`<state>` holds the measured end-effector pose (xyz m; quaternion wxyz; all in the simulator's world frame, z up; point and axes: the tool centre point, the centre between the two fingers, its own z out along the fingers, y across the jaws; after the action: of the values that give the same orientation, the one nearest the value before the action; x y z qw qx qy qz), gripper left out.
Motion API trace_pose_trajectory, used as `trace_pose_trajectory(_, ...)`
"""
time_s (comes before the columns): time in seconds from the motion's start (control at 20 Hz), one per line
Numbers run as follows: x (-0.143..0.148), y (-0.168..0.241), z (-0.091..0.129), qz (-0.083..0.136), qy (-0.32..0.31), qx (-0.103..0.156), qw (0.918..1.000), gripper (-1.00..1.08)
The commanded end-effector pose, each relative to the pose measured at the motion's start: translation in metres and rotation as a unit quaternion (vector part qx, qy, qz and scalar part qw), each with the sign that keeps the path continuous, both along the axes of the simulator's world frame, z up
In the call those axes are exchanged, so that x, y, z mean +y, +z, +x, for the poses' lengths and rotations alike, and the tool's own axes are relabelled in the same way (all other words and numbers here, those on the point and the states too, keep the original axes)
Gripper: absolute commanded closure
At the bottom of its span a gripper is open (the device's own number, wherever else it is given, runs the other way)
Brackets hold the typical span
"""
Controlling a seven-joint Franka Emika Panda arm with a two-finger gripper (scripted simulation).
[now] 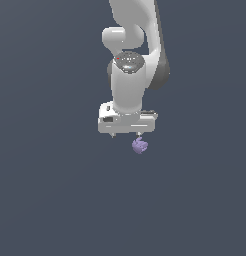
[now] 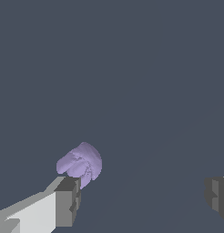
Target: Pick up the object and move it to a goal position.
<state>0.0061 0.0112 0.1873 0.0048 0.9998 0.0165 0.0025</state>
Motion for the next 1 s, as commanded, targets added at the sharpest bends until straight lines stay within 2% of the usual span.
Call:
trace_pose_trajectory(0.0, 0.0, 0.0, 0.0, 0.0, 0.0, 0.0, 1.0, -0.92)
trace_pose_trajectory(0.45, -0.012, 0.0, 0.012, 0.005, -0.008, -0.012, 0.9999, -0.92)
trace_pose_trajectory(0.95, -0.004, -0.011, 0.007, 0.003, 0.024, -0.01, 0.9997, -0.92)
